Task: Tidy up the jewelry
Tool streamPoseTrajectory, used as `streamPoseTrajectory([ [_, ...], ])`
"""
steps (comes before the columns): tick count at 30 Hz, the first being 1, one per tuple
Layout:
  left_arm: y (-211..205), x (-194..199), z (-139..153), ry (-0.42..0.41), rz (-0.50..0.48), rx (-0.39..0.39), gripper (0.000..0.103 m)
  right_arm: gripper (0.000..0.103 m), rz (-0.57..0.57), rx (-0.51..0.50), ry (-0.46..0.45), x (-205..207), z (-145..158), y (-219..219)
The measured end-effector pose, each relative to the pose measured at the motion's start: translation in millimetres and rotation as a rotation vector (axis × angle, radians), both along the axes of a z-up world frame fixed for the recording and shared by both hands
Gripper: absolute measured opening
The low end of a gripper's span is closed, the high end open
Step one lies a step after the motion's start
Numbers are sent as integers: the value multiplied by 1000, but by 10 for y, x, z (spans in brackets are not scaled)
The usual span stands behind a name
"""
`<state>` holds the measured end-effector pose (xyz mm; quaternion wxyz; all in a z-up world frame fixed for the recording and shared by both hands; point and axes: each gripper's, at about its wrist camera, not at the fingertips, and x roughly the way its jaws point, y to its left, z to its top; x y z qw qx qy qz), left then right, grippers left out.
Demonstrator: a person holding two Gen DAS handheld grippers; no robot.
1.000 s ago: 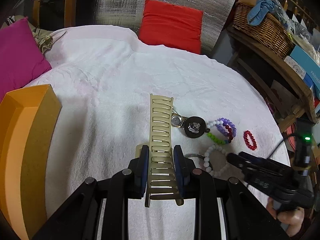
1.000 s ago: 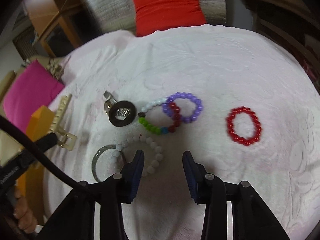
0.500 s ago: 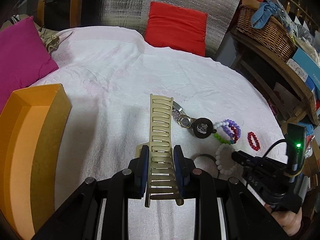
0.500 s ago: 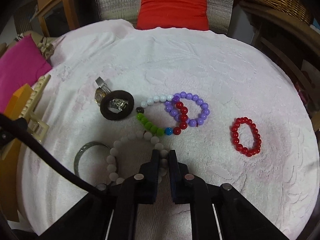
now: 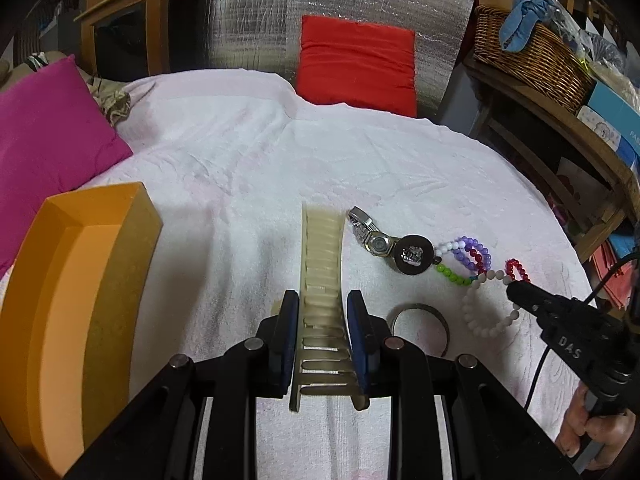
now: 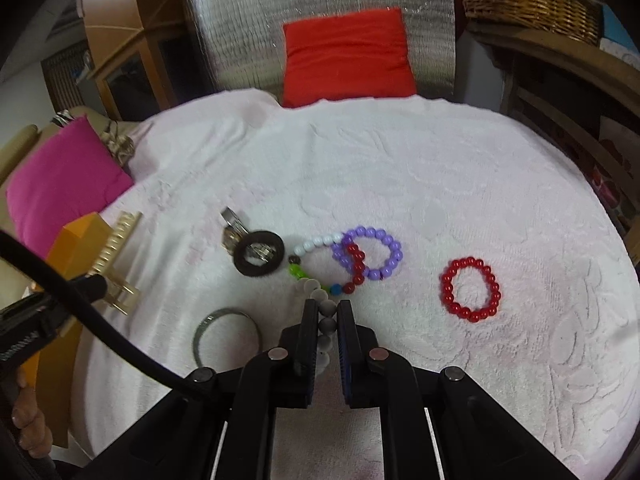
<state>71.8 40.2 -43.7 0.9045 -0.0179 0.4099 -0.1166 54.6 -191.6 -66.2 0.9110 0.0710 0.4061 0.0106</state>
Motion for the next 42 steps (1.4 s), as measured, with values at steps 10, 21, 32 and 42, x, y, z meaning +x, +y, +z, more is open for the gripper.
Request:
streamPoseTrajectory([
  [10, 96, -158, 132, -90, 39, 72, 26, 10, 50, 34, -70, -139, 181, 182],
  [21, 342, -149, 110, -57, 47, 20, 26, 10, 79, 35, -98, -194, 211, 373],
  [32, 684, -114, 99, -44, 79, -40, 26, 10, 46, 66, -95, -186, 208, 184],
  [42, 394, 326, -466, 176, 104, 1, 65, 10, 41, 68, -90, -204, 205, 155],
])
